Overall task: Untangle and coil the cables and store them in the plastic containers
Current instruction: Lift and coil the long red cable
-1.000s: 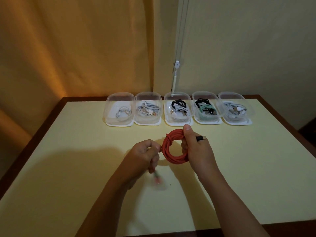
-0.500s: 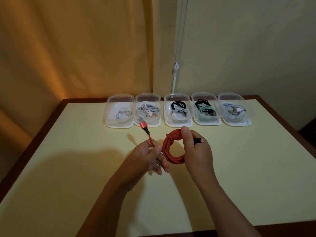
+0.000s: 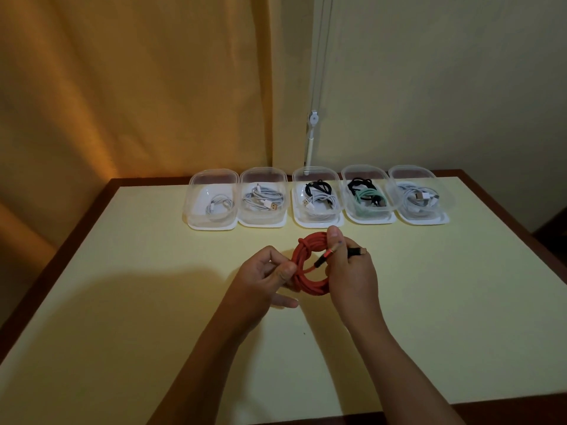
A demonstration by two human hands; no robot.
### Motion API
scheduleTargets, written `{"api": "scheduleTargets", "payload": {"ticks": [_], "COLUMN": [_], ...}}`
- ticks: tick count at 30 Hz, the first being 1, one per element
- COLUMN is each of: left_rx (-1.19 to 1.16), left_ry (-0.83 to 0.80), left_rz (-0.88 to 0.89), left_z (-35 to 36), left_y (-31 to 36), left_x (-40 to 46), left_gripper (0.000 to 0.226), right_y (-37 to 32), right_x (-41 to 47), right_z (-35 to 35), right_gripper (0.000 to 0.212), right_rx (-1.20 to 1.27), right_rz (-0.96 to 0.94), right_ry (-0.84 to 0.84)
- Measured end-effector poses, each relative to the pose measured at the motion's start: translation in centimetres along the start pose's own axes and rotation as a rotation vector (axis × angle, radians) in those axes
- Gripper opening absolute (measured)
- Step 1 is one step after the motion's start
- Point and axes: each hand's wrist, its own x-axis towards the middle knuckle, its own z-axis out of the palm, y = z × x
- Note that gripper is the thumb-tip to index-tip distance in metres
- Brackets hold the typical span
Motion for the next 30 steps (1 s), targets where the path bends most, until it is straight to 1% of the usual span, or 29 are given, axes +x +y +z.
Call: {"api": "scheduleTargets", "payload": {"ticks": [2,5,8,10,11,13,14,16,17,19,21,22,24,28,30], "left_rx": [-0.029,-0.108,-0.108,-0.097,-0.085,-0.057,-0.047,-0.040,-0.042,-0.067,-0.143,-0.189,-0.259,-0.295,-0.288], "left_ry": [0.006,-0.031,-0.065,-0.067,-0.073,-0.097,-0.104,-0.094,-0.080,-0.037,0.008,0.022,0.038,0.080,0.102], "left_rz": [-0.034,-0.081,-0.111,-0.111,-0.108,-0.115,-0.123,-0.125,-0.124,-0.123,-0.117,-0.116,-0.119,-0.099,-0.087], "left_z": [0.4,0.6,0.6,0.5,0.5,0.6,0.6,0.8,0.9,1.0,1.3,1.4,1.4,0.9,0.8], "left_y": [-0.2,-0.2,0.1,0.3,0.3,0.5,0.6,0.5,0.5,0.3,0.2,0.2,0.4,0.5,0.3], "left_x": [0.0,-0.1,-0.2,-0.2,-0.2,-0.3,-0.3,-0.3,-0.3,-0.1,-0.1,-0.2,-0.2,-0.1,0.0], "left_gripper": [0.018,0.032,0.039,0.036,0.030,0.019,0.019,0.017,0.015,0.013,0.015,0.017,0.021,0.022,0.022], "right_y": [0.0,0.1,0.1,-0.1,-0.2,-0.3,-0.3,-0.3,-0.2,-0.2,-0.3,-0.5,-0.7,-0.2,-0.1], "right_x": [0.0,0.2,0.4,0.4,0.3,0.1,0.0,0.1,0.3,0.5,0.5,0.4,0.3,0.4,0.3], "right_z": [0.0,-0.2,-0.3,-0.2,-0.2,-0.3,-0.4,-0.4,-0.4,-0.4,-0.4,-0.4,-0.5,-0.5,-0.5], "right_gripper": [0.051,0.061,0.057,0.052,0.054,0.065,0.069,0.066,0.068,0.076,0.083,0.081,0.063,0.030,0.017], "right_rx": [-0.006,-0.008,-0.006,0.019,0.042,0.085,0.097,0.119,0.154,0.324,0.515,0.584,0.633,0.477,0.441], "right_rz": [0.032,0.062,0.040,0.054,0.074,0.094,0.101,0.145,0.199,0.308,0.321,0.317,0.299,0.172,0.131], "right_ry": [-0.015,-0.033,-0.035,-0.055,-0.072,-0.126,-0.154,-0.163,-0.158,-0.183,-0.312,-0.380,-0.444,-0.411,-0.424]}}
